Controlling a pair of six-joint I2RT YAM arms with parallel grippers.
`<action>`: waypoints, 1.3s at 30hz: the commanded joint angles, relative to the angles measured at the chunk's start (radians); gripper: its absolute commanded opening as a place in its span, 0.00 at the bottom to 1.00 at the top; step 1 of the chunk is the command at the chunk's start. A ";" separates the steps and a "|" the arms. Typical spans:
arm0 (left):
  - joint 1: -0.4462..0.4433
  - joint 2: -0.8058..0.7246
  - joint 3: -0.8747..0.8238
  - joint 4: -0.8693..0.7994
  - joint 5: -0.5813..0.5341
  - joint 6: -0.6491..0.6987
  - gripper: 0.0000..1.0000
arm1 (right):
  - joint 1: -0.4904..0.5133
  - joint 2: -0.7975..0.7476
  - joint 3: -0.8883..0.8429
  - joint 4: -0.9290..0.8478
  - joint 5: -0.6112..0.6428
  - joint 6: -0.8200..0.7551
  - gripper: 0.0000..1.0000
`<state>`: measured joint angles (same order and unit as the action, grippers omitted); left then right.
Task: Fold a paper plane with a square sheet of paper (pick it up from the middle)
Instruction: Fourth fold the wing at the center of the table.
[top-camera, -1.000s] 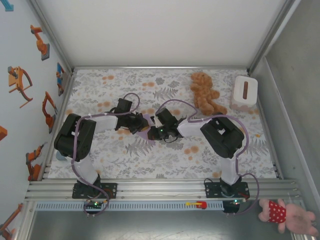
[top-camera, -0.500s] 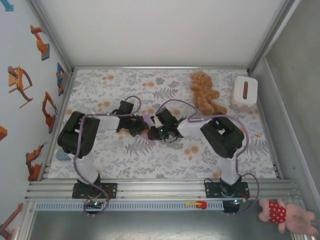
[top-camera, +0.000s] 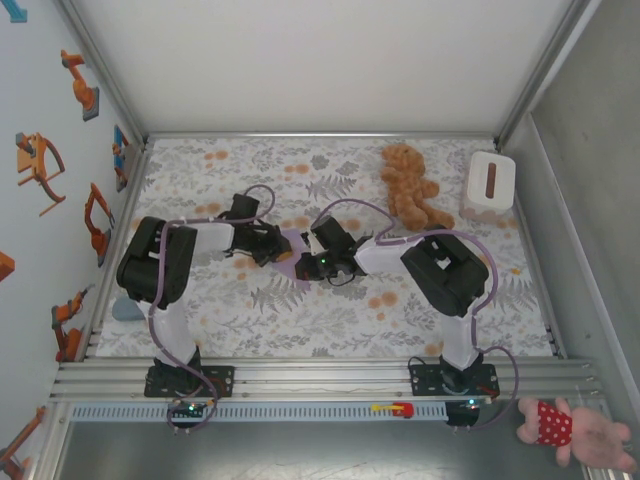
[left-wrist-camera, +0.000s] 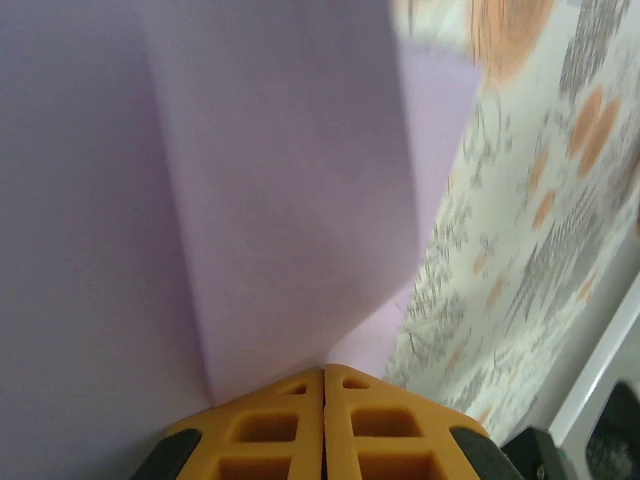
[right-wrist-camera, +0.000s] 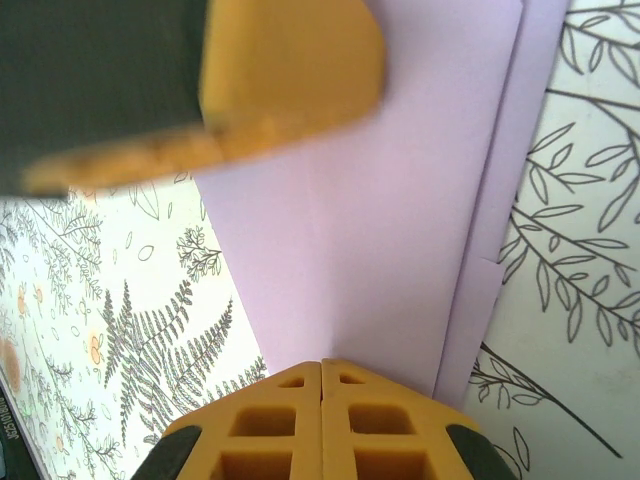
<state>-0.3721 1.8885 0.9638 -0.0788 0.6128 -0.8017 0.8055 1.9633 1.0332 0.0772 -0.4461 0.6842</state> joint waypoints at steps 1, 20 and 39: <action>0.079 0.033 0.044 -0.049 -0.130 0.067 0.07 | 0.008 0.090 -0.092 -0.273 0.086 -0.007 0.00; 0.220 0.015 0.190 -0.134 -0.121 0.117 0.07 | 0.008 0.085 -0.084 -0.265 0.071 0.002 0.00; -0.035 -0.036 0.062 -0.067 -0.134 0.034 0.07 | 0.008 0.070 -0.085 -0.240 0.046 0.006 0.00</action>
<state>-0.4160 1.8286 0.9897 -0.1280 0.5079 -0.7692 0.8055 1.9610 1.0248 0.0956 -0.4503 0.6846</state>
